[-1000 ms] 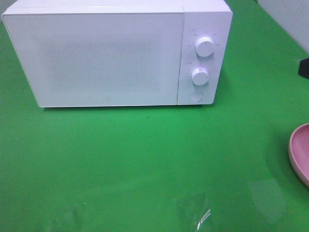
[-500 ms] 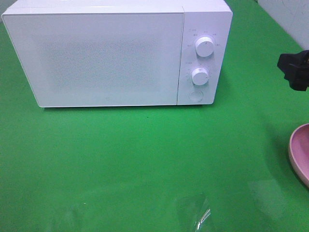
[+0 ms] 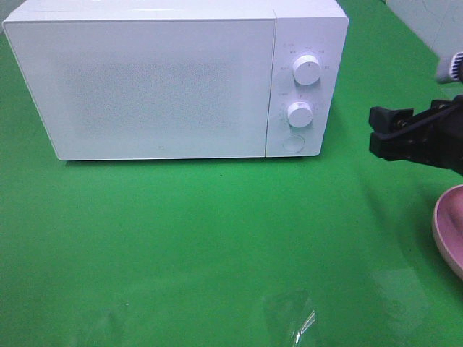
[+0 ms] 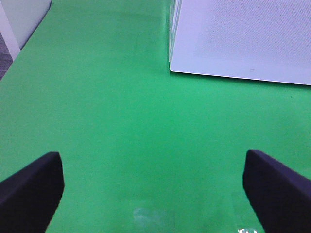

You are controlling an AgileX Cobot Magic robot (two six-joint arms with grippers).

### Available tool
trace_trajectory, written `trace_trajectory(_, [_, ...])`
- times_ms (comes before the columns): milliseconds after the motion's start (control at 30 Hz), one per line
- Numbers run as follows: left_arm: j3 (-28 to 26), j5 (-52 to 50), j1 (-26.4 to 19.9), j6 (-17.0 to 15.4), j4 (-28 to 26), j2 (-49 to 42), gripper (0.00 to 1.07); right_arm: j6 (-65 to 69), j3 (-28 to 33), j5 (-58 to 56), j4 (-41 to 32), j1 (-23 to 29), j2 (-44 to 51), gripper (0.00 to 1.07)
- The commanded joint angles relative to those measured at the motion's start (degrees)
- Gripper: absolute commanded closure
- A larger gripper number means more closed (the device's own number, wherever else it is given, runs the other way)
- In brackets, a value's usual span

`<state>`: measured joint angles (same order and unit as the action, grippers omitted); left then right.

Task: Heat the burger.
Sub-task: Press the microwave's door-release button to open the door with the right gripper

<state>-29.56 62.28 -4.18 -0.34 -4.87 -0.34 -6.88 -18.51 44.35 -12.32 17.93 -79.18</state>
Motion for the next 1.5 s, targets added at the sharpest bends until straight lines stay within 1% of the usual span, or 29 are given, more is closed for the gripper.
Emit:
trace_trajectory(33, [-0.1, -1.0, -0.1, -0.5, -0.5, -0.9, 0.15, -7.4, 0.0, 6.1, -9.1, 7.3, -3.2, 0.32])
trace_trajectory(133, [-0.1, -1.0, -0.1, -0.5, -0.5, -0.9, 0.15, -8.1, 0.0, 7.3, -10.7, 8.8, -3.6, 0.32])
trace_trajectory(167, [-0.1, -1.0, -0.1, -0.5, -0.5, -0.9, 0.15, -8.8, 0.0, 10.4, -14.8, 13.5, -4.4, 0.32])
trace_trajectory(267, [-0.1, -1.0, -0.1, -0.5, -0.5, -0.9, 0.15, -8.8, 0.0, 10.9, -16.5, 14.8, -4.4, 0.32])
trace_trajectory(333, [-0.1, -1.0, -0.1, -0.5, -0.5, -0.9, 0.15, -8.9, 0.0, 13.1, -22.9, 18.9, -4.4, 0.32])
trace_trajectory(400, [-0.1, -1.0, -0.1, -0.5, -0.5, -0.9, 0.15, -8.9, 0.0, 13.1, -22.9, 18.9, -4.4, 0.32])
trace_trajectory(433, [-0.1, -1.0, -0.1, -0.5, -0.5, -0.9, 0.15, -9.4, 0.0, 14.6, -26.6, 21.3, -4.4, 0.32])
trace_trajectory(467, [-0.1, -1.0, -0.1, -0.5, -0.5, -0.9, 0.15, -9.4, 0.0, 14.6, -26.6, 21.3, -4.4, 0.32])
trace_trajectory(533, [-0.1, -1.0, -0.1, -0.5, -0.5, -0.9, 0.15, -10.5, 0.0, 15.5, -29.2, 24.4, -4.4, 0.32])
trace_trajectory(600, [-0.1, -1.0, -0.1, -0.5, -0.5, -0.9, 0.15, -10.4, 0.0, 15.5, -29.2, 25.4, -4.4, 0.32])
trace_trajectory(867, [-0.1, -1.0, -0.1, -0.5, -0.5, -0.9, 0.15, -10.1, 0.0, 15.3, -29.3, 26.4, -5.3, 0.32])
trace_trajectory(967, [-0.1, -1.0, -0.1, -0.5, -0.5, -0.9, 0.15, -9.9, 0.0, 15.5, -29.3, 26.4, -8.9, 0.32])
trace_trajectory(1067, [-0.1, -1.0, -0.1, -0.5, -0.5, -0.9, 0.15, -8.7, 0.0, 15.5, -29.3, 26.4, -10.5, 0.32])
trace_trajectory(1200, [-0.1, -1.0, -0.1, -0.5, -0.5, -0.9, 0.15, -2.3, 0.0, 18.3, -29.3, 26.4, -14.4, 0.32])
trace_trajectory(1300, [-0.1, -1.0, -0.1, -0.5, -0.5, -0.9, 0.15, 0.6, 0.0, 19.8, -29.3, 26.4, -15.5, 0.33])
trace_trajectory(1333, [-0.1, -1.1, -0.1, -0.5, -0.5, -0.9, 0.15, 4.4, 0.0, 21.3, -29.3, 26.4, -16.4, 0.35])
trace_trajectory(1367, [-0.1, -1.1, -0.1, -0.5, -0.5, -0.9, 0.15, 4.4, 0.0, 21.3, -29.3, 26.4, -16.4, 0.35])
trace_trajectory(1433, [-0.1, -1.1, -0.1, -0.5, -0.5, -0.9, 0.15, 10.5, 0.0, 22.8, -29.3, 26.4, -16.9, 0.4])
trace_trajectory(1467, [-0.1, -1.1, -0.1, -0.5, -0.5, -0.9, 0.15, 10.5, 0.0, 22.8, -29.3, 26.4, -16.9, 0.4])
trace_trajectory(1500, [-0.1, -1.1, -0.1, -0.5, -0.5, -0.9, 0.15, 16.3, 0.0, 22.4, -29.3, 26.4, -16.9, 0.44])
